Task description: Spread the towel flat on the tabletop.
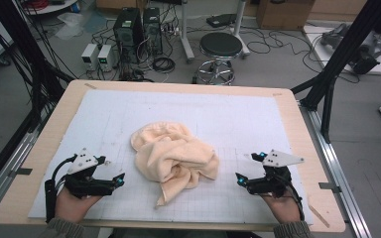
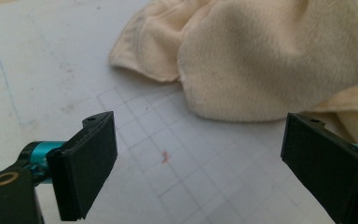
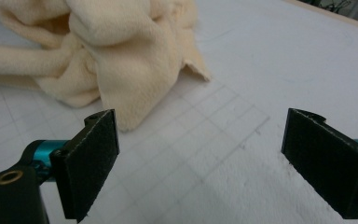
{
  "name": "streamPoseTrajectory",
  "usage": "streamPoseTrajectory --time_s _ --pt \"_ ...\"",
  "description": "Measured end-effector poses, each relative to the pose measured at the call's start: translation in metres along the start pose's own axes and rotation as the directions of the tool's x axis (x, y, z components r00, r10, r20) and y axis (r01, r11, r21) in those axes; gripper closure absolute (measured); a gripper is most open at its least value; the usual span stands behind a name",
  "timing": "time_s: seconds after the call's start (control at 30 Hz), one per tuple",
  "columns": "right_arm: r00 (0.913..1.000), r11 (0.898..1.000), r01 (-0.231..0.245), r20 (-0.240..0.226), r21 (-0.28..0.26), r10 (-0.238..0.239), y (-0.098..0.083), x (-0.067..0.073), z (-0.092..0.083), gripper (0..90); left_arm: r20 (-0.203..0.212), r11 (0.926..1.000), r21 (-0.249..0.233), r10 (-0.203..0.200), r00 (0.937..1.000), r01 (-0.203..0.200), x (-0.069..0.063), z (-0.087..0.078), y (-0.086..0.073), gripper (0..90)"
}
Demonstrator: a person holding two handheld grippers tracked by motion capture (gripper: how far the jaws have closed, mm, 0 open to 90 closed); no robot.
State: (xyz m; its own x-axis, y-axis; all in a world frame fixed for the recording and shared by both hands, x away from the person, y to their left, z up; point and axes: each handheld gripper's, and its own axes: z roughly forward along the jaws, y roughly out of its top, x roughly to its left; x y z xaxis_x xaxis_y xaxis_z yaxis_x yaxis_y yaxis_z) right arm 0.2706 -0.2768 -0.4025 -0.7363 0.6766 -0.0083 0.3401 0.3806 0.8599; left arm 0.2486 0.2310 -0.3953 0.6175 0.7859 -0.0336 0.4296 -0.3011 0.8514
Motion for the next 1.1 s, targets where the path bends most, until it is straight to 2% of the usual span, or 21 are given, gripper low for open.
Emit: streamPoseTrajectory --time_s 0.13,0.2,0.33,0.37,0.4,0.43,0.47,0.5,0.53,0.57,0.67,0.73,0.77,0.8,0.83,0.87,0.93,0.97,1.0,1.03,1.1 --pt "0.9995 1.000 0.027 -0.017 -0.004 -0.027 0.012 0.002 0.007 10.3 0.027 0.9998 -0.017 0.005 0.9996 -0.004 -0.007 0.007 0.010 11.3" --pt "0.9979 0.998 0.056 -0.033 -0.008 -0.057 0.025 0.004 0.017 10.4 0.040 0.9996 -0.026 0.013 0.9991 -0.012 -0.013 0.012 0.015 11.5" --pt "0.9955 0.997 0.070 -0.063 -0.017 -0.071 0.037 0.005 0.030 10.4 0.072 0.9990 -0.031 0.033 0.9969 -0.031 -0.024 0.024 0.025 11.6" --pt "0.9927 0.997 0.077 -0.092 -0.013 -0.078 0.043 0.006 0.040 12.7 0.079 0.9987 -0.027 0.044 0.9959 -0.042 -0.026 0.028 0.027 12.5" --pt "0.9927 0.997 0.077 -0.092 -0.013 -0.078 0.043 0.006 0.040 12.7 0.084 0.9986 -0.027 0.048 0.9953 -0.046 -0.029 0.032 0.029 12.5" --pt "0.9836 0.996 0.091 -0.155 -0.012 -0.092 0.046 0.008 0.049 22.8 0.092 0.9985 -0.023 0.052 0.9944 -0.050 -0.032 0.037 0.030 14.1" --pt "0.9794 0.994 0.106 -0.172 -0.003 -0.105 0.046 0.009 0.054 24.7 0.108 0.9984 -0.011 0.057 0.9926 -0.056 -0.033 0.042 0.031 16.2" --pt "0.9794 0.994 0.106 -0.172 -0.003 -0.105 0.046 0.009 0.054 24.7 0.122 0.9981 0.005 0.060 0.9908 -0.061 -0.034 0.047 0.032 16.2" --pt "0.9738 0.993 0.118 -0.198 0.020 -0.112 0.045 0.011 0.063 29.2 0.132 0.9977 0.020 0.062 0.9894 -0.065 -0.035 0.052 0.032 27.0" --pt "0.9704 0.992 0.117 -0.217 0.036 -0.107 0.045 0.010 0.068 32.0 0.158 0.9961 0.047 0.067 0.9852 -0.075 -0.036 0.063 0.032 31.8" --pt "0.9583 0.991 0.106 -0.274 0.077 -0.081 0.040 0.008 0.083 40.1 0.154 0.9939 0.070 0.074 0.9852 -0.086 -0.037 0.070 0.032 36.8" --pt "0.9527 0.989 0.101 -0.297 0.110 -0.065 0.037 0.007 0.092 45.2 0.170 0.9928 0.084 0.070 0.9830 -0.085 -0.035 0.076 0.032 40.1" --pt "0.9527 0.989 0.101 -0.297 0.110 -0.065 0.037 0.007 0.092 45.2 0.175 0.9917 0.099 0.065 0.9825 -0.083 -0.034 0.080 0.032 40.1" --pt "0.9488 0.987 0.102 -0.310 0.123 -0.059 0.035 0.008 0.099 54.2 0.184 0.9904 0.113 0.059 0.9812 -0.081 -0.033 0.083 0.030 45.0" --pt "0.9488 0.987 0.102 -0.310 0.123 -0.059 0.035 0.008 0.099 54.2 0.199 0.9879 0.132 0.054 0.9785 -0.081 -0.032 0.087 0.029 45.0" --pt "0.9465 0.986 0.105 -0.317 0.127 -0.059 0.035 0.009 0.102 58.9 0.211 0.9845 0.152 0.054 0.9760 -0.087 -0.031 0.091 0.027 47.2" --pt "0.9424 0.983 0.116 -0.328 0.140 -0.064 0.033 0.011 0.106 69.0 0.236 0.9764 0.186 0.064 0.9696 -0.110 -0.030 0.096 0.025 57.4" --pt "0.9390 0.977 0.148 -0.332 0.152 -0.090 0.032 0.015 0.107 77.5 0.241 0.9760 0.188 0.064 0.9685 -0.111 -0.030 0.096 0.025 65.7" --pt "0.9390 0.977 0.148 -0.332 0.152 -0.090 0.032 0.015 0.107 77.5 0.248 0.9765 0.183 0.066 0.9664 -0.113 -0.030 0.095 0.025 65.7" --pt "0.9383 0.972 0.186 -0.319 0.146 -0.132 0.031 0.019 0.106 80.8 0.250 0.9755 0.183 0.073 0.9655 -0.122 -0.030 0.094 0.025 72.8" --pt "0.9396 0.972 0.185 -0.316 0.144 -0.132 0.032 0.019 0.105 81.6 0.248 0.9758 0.180 0.077 0.9656 -0.124 -0.029 0.090 0.025 74.4"
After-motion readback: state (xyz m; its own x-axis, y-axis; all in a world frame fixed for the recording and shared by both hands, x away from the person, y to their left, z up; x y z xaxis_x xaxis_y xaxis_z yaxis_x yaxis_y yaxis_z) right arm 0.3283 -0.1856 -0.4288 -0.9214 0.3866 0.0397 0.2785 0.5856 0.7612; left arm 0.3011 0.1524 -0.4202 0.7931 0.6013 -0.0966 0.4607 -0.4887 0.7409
